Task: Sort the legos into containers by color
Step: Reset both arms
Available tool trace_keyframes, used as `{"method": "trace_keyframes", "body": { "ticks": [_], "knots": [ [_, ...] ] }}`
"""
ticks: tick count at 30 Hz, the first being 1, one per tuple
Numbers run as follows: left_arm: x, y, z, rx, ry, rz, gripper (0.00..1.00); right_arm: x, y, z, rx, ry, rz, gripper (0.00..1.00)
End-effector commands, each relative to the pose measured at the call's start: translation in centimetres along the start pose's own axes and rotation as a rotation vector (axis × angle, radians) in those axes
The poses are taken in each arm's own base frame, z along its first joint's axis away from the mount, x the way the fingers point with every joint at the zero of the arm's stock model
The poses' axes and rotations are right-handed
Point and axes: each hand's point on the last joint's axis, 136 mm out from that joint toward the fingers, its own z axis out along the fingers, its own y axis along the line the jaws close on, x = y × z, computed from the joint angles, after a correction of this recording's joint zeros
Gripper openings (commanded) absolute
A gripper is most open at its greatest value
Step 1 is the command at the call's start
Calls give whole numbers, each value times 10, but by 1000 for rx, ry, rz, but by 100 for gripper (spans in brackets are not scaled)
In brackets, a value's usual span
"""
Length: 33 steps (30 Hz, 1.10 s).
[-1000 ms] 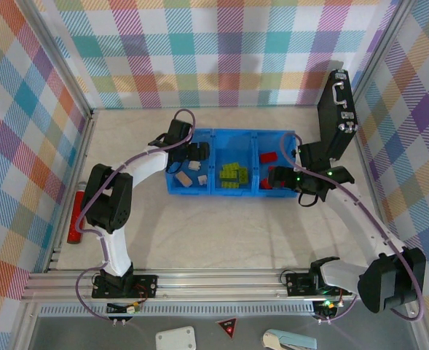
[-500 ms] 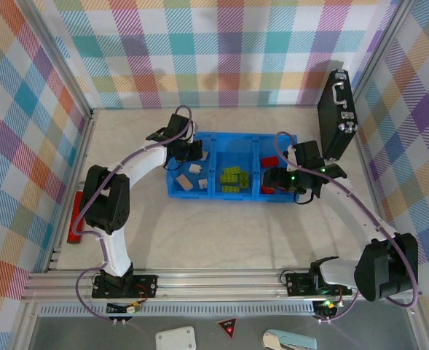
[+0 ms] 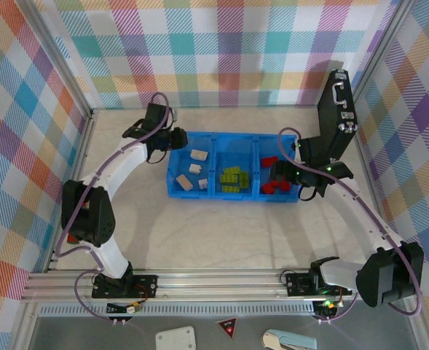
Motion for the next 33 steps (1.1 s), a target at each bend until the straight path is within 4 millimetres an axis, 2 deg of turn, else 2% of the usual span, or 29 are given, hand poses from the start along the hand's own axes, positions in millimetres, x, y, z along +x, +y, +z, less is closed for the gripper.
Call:
{"method": "trace_keyframes", "body": {
  "ticks": [1,4,6,9,14,19,22,26,30,31,33],
  "knots": [
    [-5,37,-25,-118,-53,-8,45,-11,-21,-10,102,-42,-11,94],
    [-1,66,-36,-201,-75,-22,62,-12,-36,-8,156,-53,10,100],
    [5,86,-39,-263,-79,-31,71,-12,-46,-5,191,-61,29,99],
    [19,112,-43,-355,-82,-48,83,-10,-64,1,242,-74,57,99],
    [46,142,-39,-458,-86,-65,98,-4,-97,9,346,-105,129,99],
    [72,162,-23,-507,-74,-69,100,8,-134,22,470,-164,184,99],
    [75,172,-12,-538,-107,-62,100,13,-145,31,497,-207,175,99],
    [72,186,-6,-604,-145,-42,100,9,-148,47,479,-315,111,99],
    [64,183,0,-567,-219,-10,100,3,-150,55,474,-374,94,99],
    [63,181,2,-552,-227,-4,100,1,-148,56,462,-377,93,99],
    [63,181,7,-553,-203,4,100,-9,-131,58,361,-421,58,99]
  ]
}}
